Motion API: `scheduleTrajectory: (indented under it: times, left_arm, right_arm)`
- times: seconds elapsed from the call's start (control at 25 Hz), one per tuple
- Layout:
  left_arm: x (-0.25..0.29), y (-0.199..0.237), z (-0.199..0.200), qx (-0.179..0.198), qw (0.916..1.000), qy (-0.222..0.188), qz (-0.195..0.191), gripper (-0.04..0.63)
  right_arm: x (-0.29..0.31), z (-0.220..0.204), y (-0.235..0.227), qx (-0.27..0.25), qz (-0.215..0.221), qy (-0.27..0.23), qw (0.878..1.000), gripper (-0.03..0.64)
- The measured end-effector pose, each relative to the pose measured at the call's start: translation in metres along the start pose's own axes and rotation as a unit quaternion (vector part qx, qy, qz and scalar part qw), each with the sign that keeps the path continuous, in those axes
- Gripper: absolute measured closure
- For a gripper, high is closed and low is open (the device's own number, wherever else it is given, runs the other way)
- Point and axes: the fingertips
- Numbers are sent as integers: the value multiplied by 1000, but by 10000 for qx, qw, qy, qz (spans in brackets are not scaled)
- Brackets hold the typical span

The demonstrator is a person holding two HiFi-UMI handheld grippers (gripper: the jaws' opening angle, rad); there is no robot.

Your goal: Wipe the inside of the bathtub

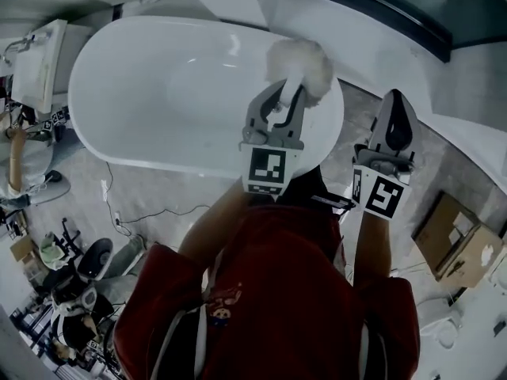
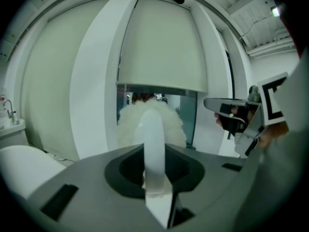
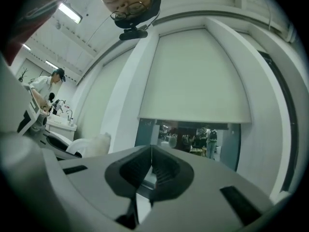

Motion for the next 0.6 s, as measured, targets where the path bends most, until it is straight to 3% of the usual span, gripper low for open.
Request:
scheduleTrajectory:
  times: [0.36,0.6]
  left_arm:
    - [44,-10,-68,-146,9985,534,52,503]
    - [82,-22,-135,-338,9953,902,-24,503]
  right_arm:
    - [20,-72,-7,195,127,193,9995,604]
    - [35,-131,4,157,323,391,9986,604]
Point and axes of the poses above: the fingertips, and each gripper's own axes: x forward along the fingers, y to its left, z out of its top, and after that the axes turned 1 degree about y, right-handed
